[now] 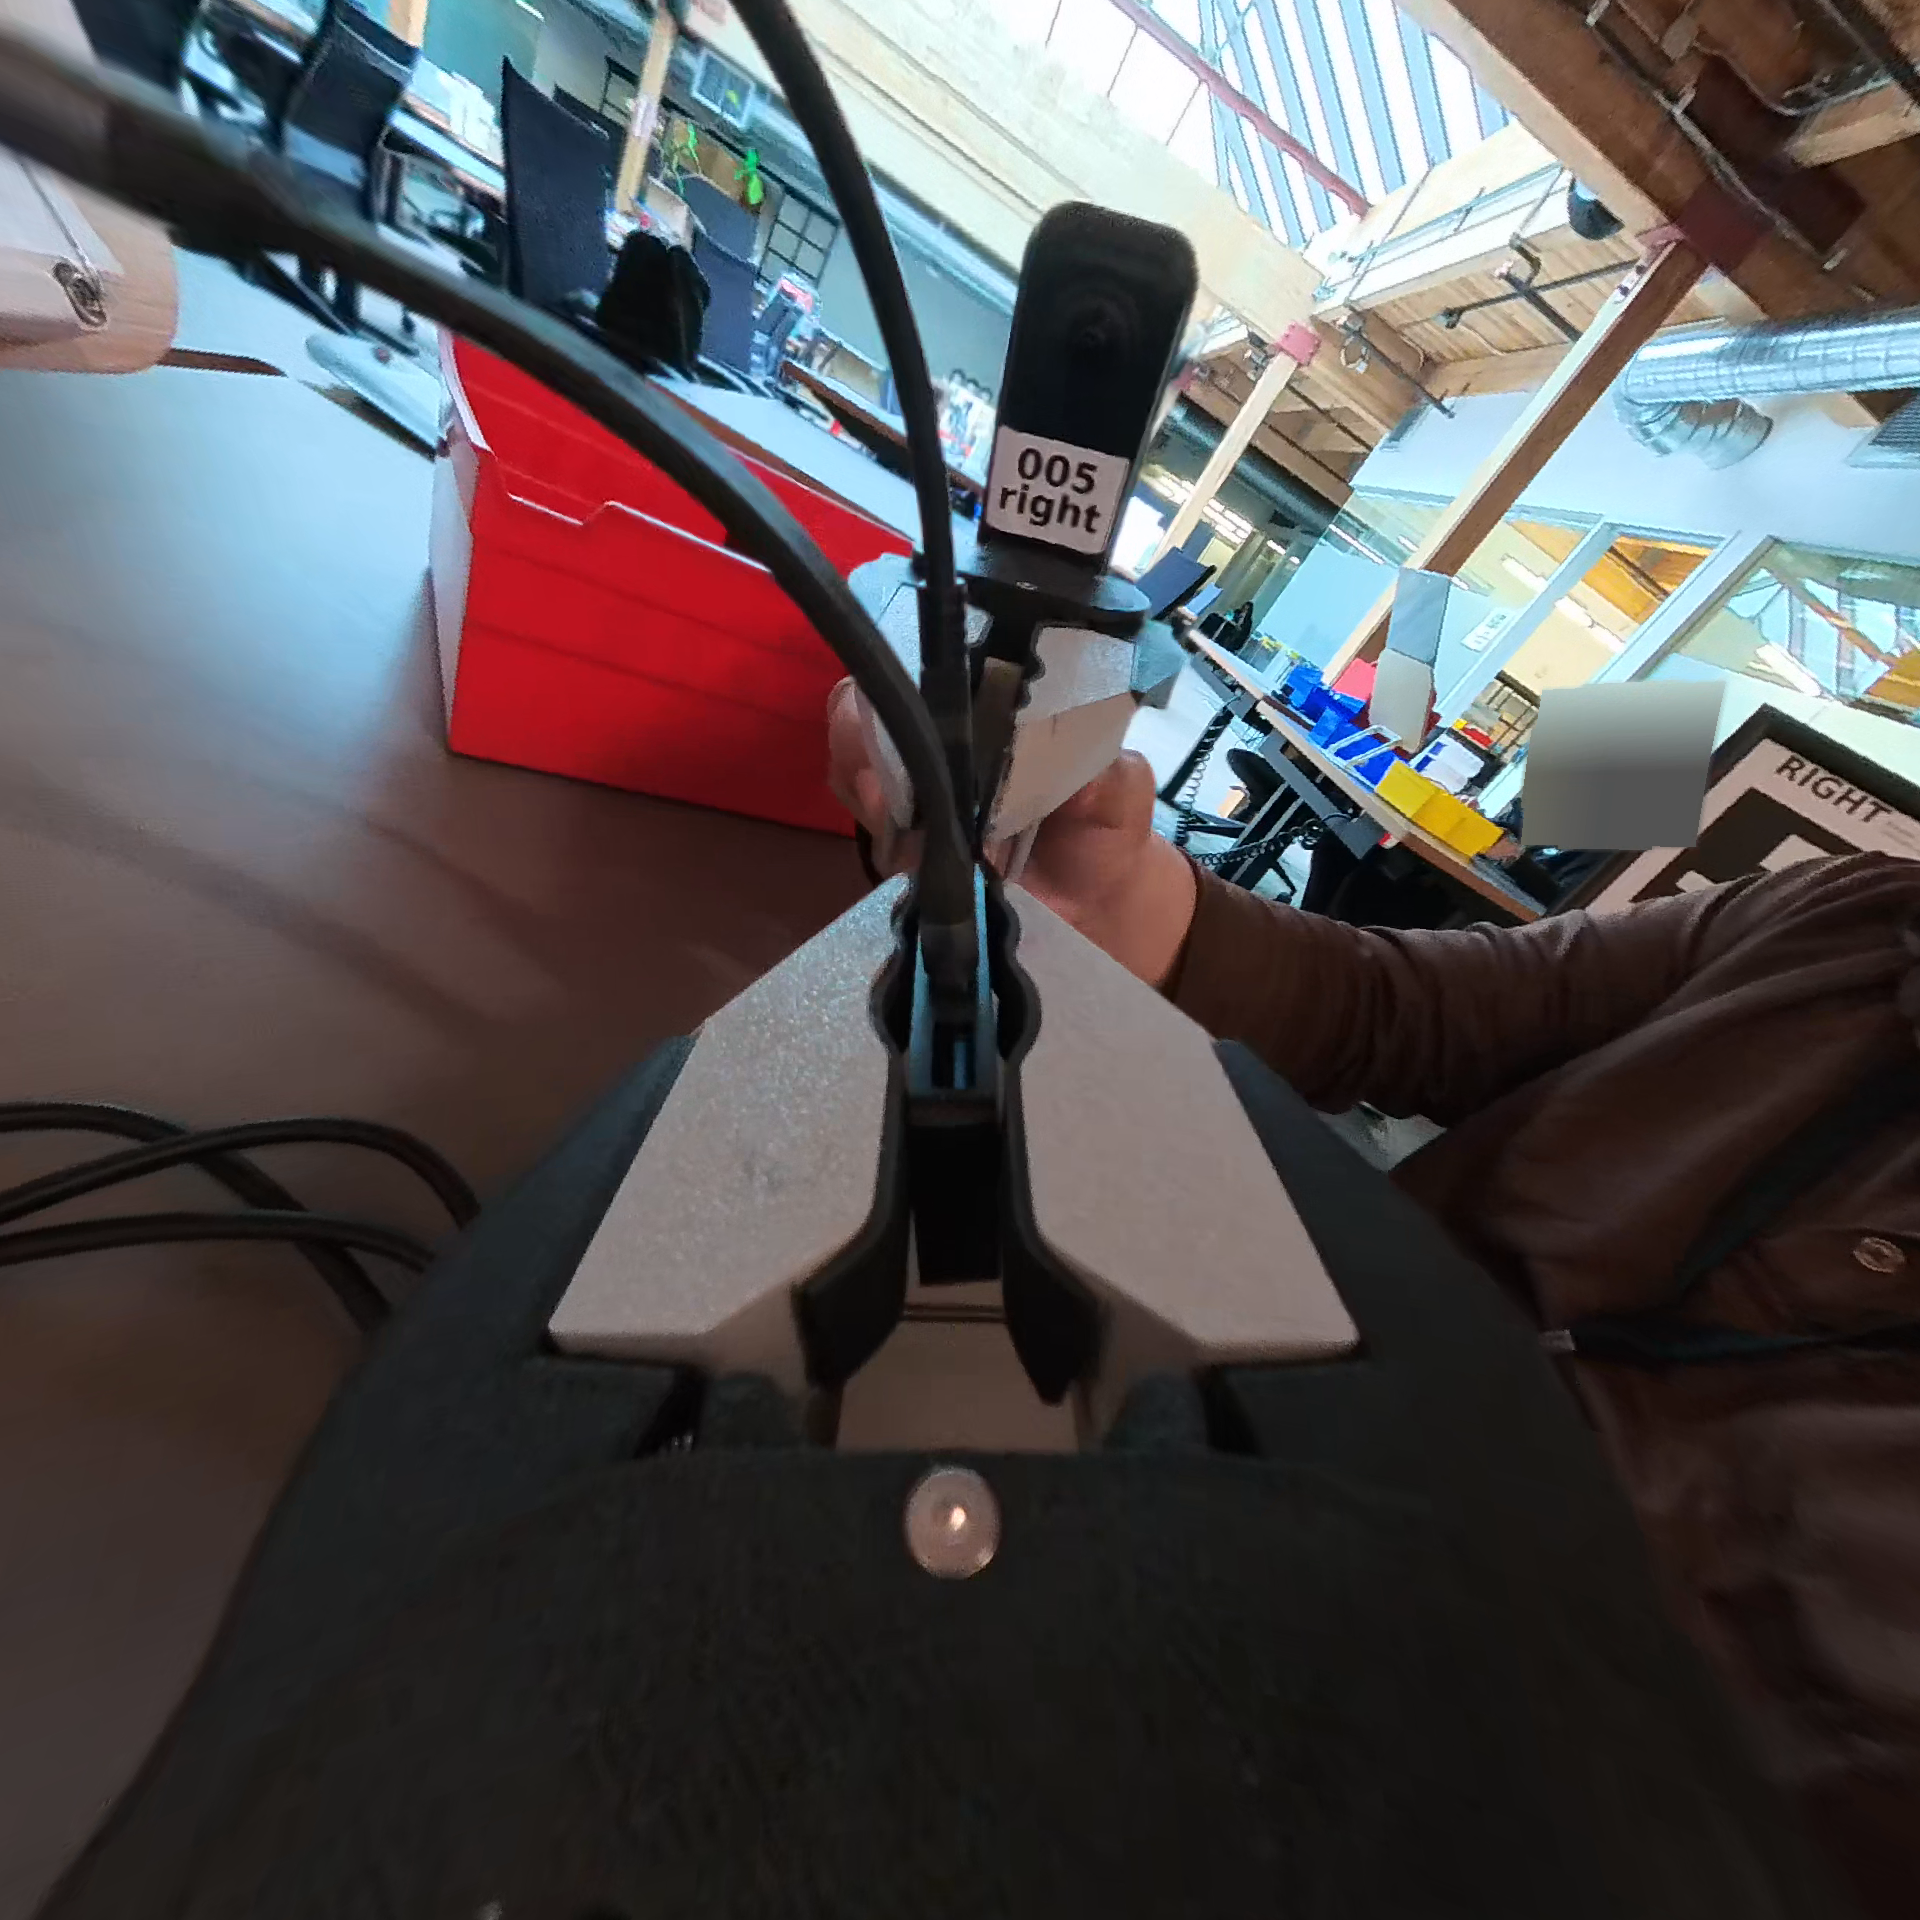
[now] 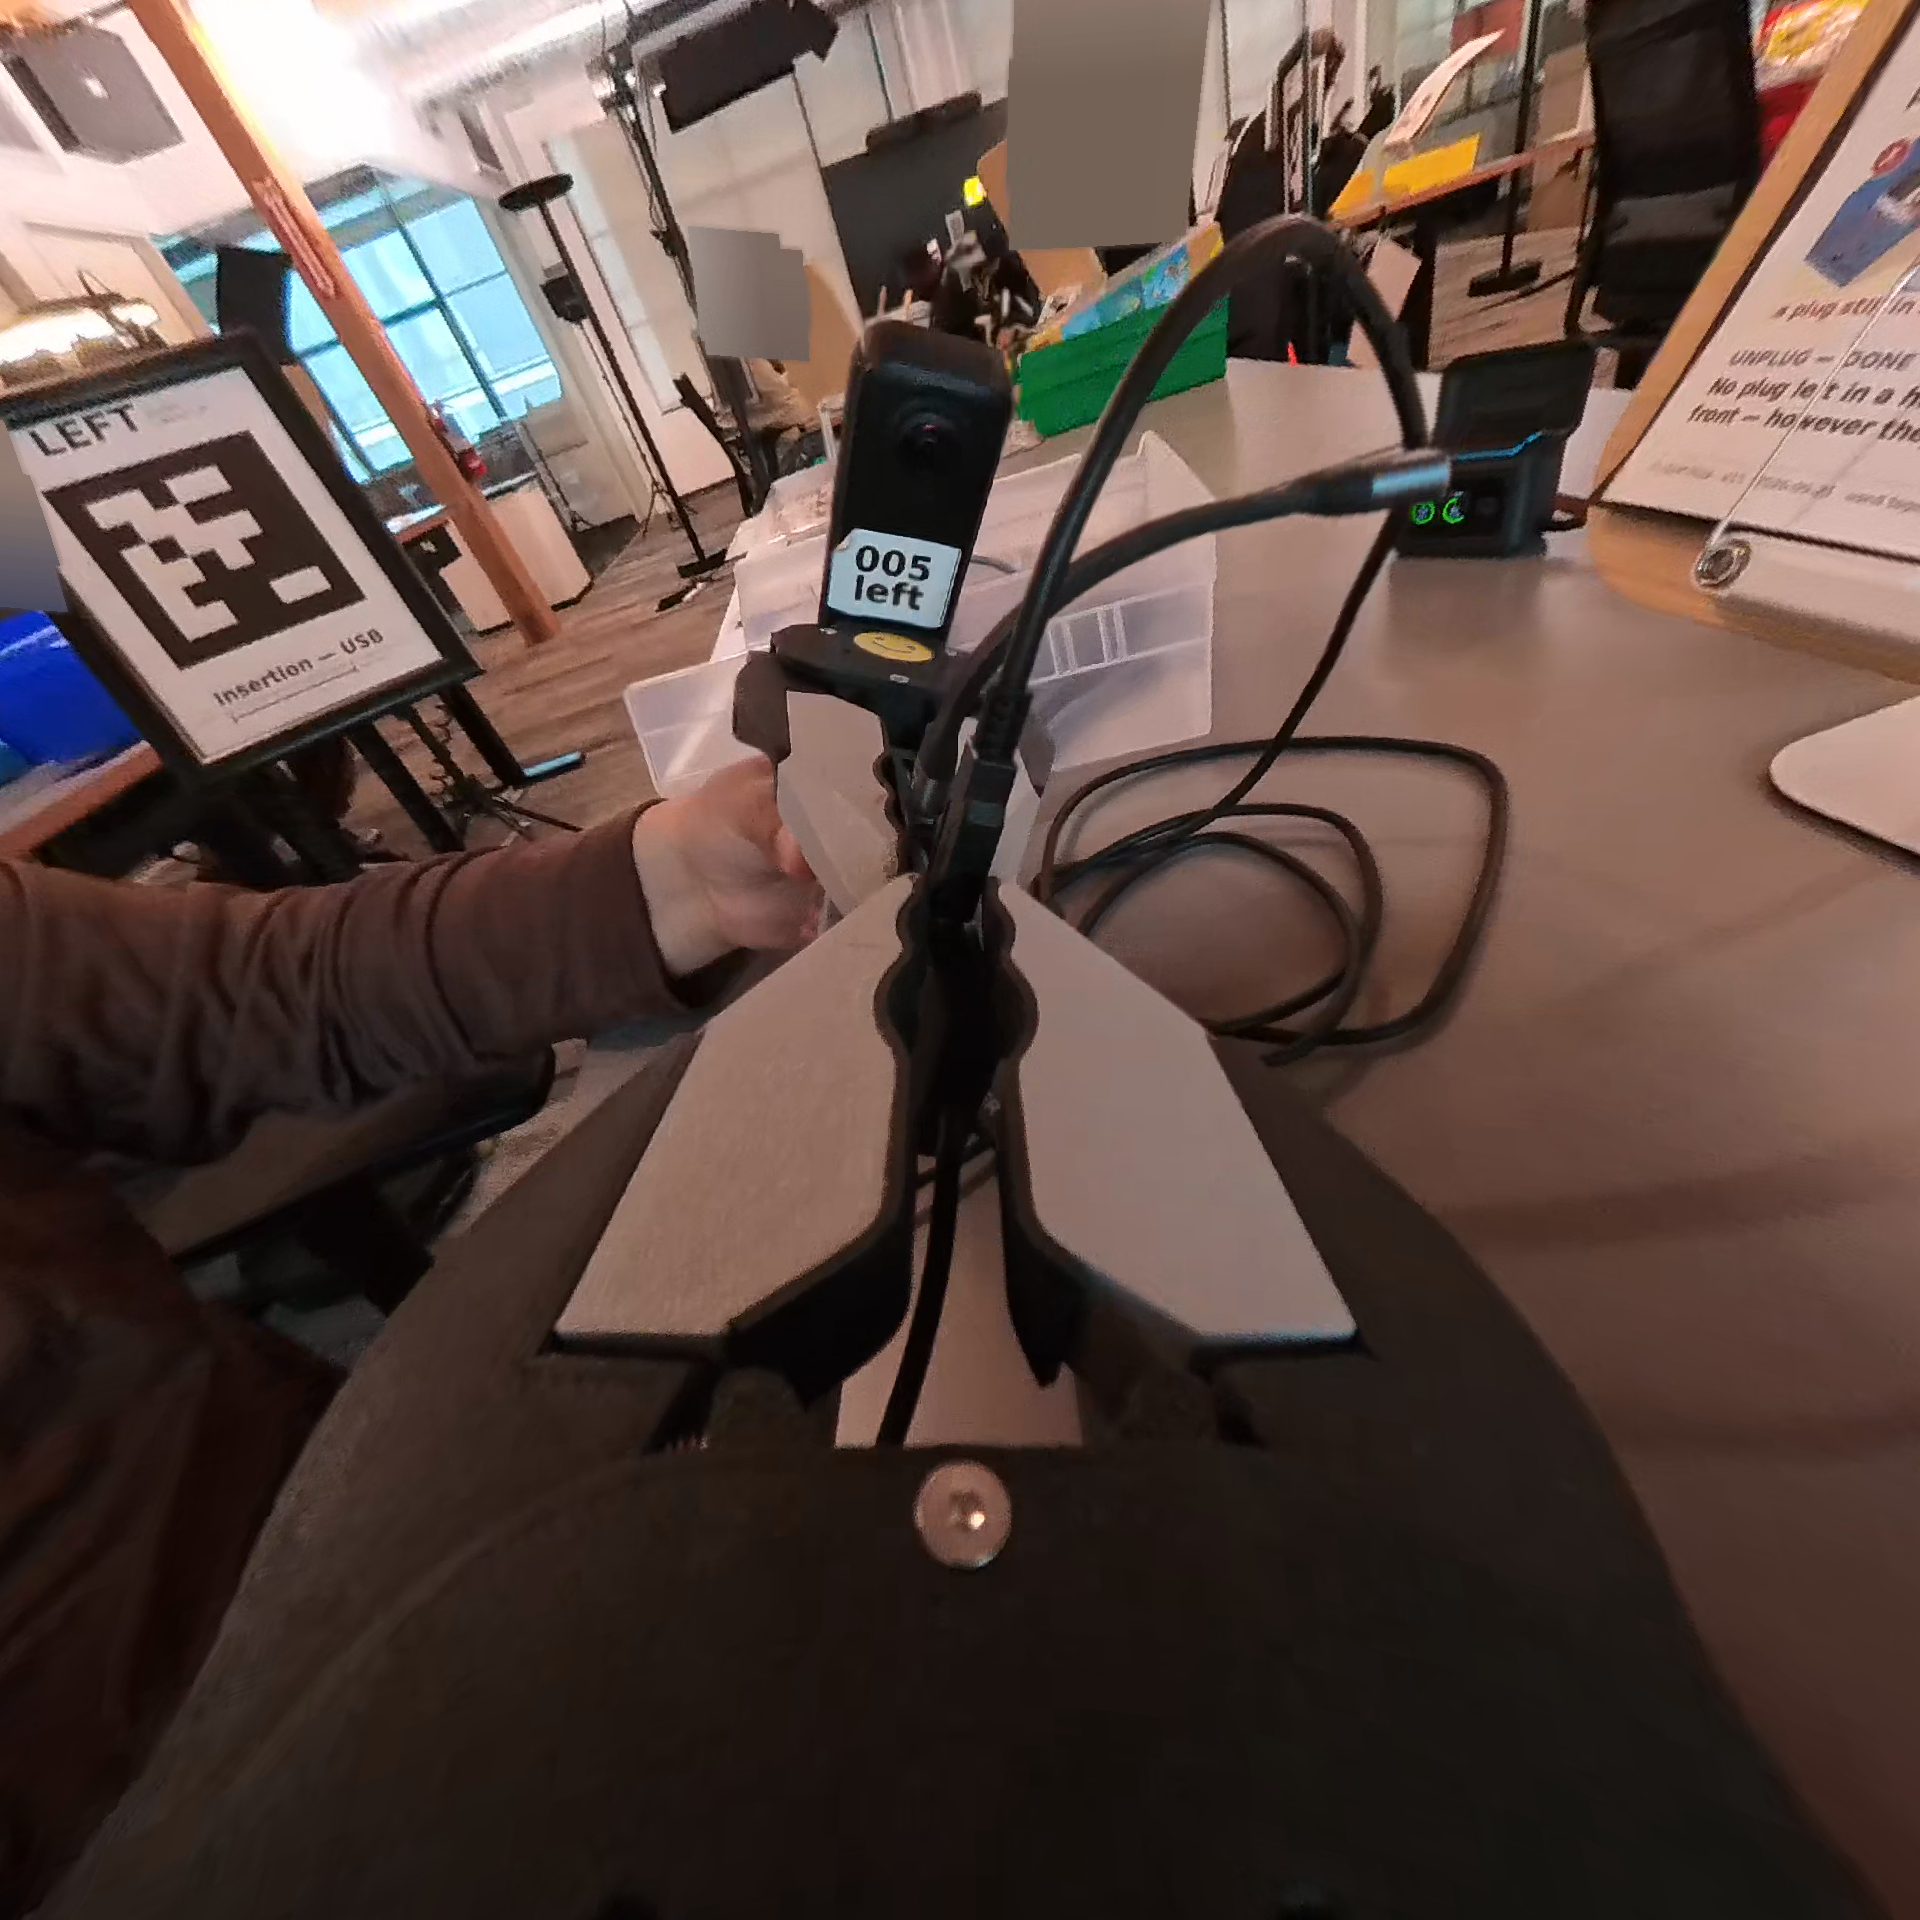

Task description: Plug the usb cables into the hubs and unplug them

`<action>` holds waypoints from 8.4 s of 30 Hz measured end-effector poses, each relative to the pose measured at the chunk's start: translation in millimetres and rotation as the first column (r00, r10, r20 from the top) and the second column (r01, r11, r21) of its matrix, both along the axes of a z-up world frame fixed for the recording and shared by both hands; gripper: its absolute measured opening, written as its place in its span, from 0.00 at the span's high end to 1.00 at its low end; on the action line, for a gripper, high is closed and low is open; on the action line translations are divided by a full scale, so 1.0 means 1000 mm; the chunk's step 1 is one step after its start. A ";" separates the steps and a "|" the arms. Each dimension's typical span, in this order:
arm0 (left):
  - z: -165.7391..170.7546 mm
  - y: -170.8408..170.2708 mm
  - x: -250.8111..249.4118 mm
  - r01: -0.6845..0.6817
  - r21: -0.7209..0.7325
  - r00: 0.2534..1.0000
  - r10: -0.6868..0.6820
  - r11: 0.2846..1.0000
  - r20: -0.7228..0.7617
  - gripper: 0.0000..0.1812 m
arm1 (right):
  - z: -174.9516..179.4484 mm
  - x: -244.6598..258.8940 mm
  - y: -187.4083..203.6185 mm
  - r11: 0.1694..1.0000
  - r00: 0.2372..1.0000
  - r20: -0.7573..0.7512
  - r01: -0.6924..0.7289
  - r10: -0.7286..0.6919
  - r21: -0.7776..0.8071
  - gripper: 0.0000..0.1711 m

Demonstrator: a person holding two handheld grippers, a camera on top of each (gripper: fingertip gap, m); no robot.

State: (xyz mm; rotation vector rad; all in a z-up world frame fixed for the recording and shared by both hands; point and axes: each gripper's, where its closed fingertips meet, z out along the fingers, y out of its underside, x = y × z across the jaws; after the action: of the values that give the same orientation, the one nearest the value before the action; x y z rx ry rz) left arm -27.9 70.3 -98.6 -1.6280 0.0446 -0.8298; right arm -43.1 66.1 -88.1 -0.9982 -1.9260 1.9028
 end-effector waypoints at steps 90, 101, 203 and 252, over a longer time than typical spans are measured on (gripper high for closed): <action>0.057 -0.085 0.095 0.553 0.345 0.832 -0.477 0.759 -0.284 0.95 | 0.107 0.005 0.098 0.774 0.720 -0.379 0.633 -0.582 0.014 0.98; 0.090 -0.110 0.075 0.470 0.535 0.883 -0.365 0.702 -0.297 0.95 | 0.212 0.061 0.142 0.702 0.775 -0.337 0.629 -0.535 0.334 0.98; 0.092 -0.092 0.048 0.333 0.528 0.943 -0.278 0.781 -0.184 0.95 | -0.082 -0.025 0.019 0.727 0.850 0.296 0.137 -0.435 0.673 0.41; 0.092 -0.093 0.042 0.307 0.537 0.952 -0.257 0.786 -0.169 0.95 | 0.423 0.112 0.189 0.689 0.686 -0.334 0.713 -0.647 0.130 0.96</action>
State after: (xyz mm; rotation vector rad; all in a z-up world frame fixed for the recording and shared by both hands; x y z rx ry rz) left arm 14.6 -22.2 -6.5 -1.1032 0.5617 -0.8693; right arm 69.2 255.2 334.9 -1.1101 -1.3094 1.2357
